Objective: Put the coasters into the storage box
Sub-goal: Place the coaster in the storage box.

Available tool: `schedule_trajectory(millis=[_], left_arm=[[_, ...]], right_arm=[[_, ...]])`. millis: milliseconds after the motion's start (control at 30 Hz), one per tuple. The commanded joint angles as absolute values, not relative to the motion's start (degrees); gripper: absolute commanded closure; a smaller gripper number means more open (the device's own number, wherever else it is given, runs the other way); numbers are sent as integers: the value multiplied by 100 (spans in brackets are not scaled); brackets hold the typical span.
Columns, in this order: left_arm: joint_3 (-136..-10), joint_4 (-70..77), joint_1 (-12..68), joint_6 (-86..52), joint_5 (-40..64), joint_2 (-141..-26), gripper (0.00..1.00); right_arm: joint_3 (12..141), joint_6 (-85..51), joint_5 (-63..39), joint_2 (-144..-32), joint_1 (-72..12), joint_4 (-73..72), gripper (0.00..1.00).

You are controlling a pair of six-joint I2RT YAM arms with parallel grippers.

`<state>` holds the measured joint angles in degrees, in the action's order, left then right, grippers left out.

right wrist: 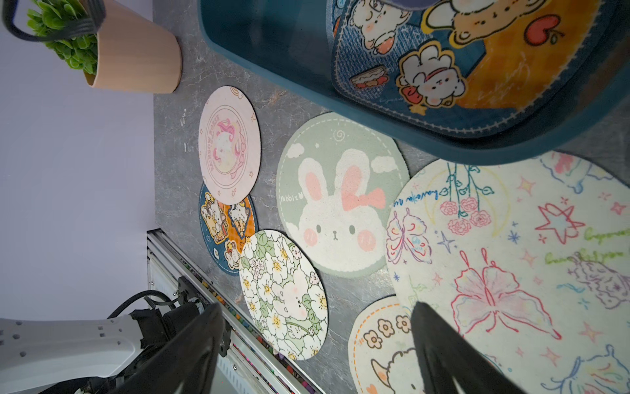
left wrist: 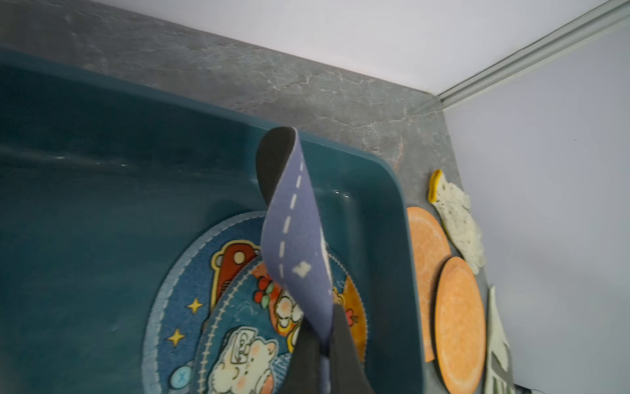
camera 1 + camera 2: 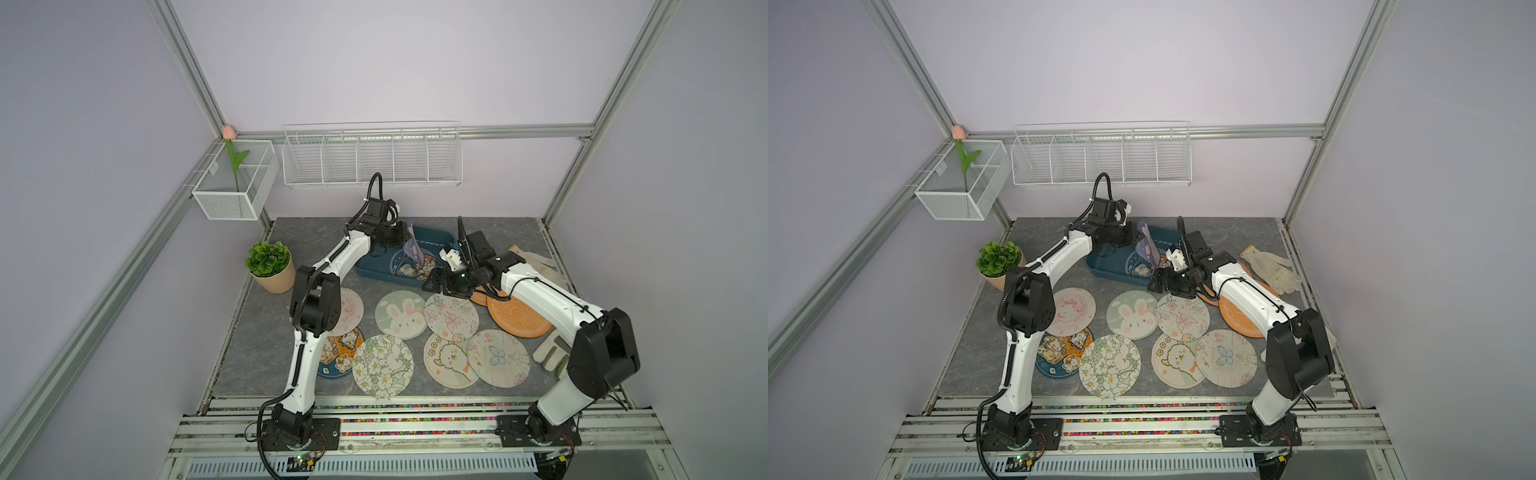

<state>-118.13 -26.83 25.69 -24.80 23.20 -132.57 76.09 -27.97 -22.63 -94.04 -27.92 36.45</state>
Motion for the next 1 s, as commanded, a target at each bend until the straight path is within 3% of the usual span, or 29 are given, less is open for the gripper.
schedule_trajectory(millis=[0, 167, 233, 300, 433, 700, 967], left_arm=[[-11621, -3077, 2390, -2072, 1735, -13249, 100], [-11416, -3260, 2153, -1921, 1356, -13244, 98], [-11380, -3372, 2115, -1843, 1215, -13216, 69], [-11302, -3380, 2107, -1794, 1101, -13153, 47], [-11096, -3271, 2108, -1833, 1057, -12989, 29], [-10543, -2856, 2109, -2010, 1329, -12540, 19], [-9578, -2388, 2118, -2270, 1593, -11745, 16]], right_arm=[[7516, -2856, -2206, -9281, -2760, 3707, 12], [7498, -2865, -2162, -9279, -2760, 3738, 12], [7492, -2858, -2115, -9275, -2760, 3755, 12], [7497, -2865, -2071, -9283, -2746, 3783, 12], [7474, -2809, -1955, -9299, -2665, 3847, 12], [7417, -2586, -1934, -9281, -2424, 3973, 11], [7077, -2559, -1973, -9269, -2410, 3898, 11]])
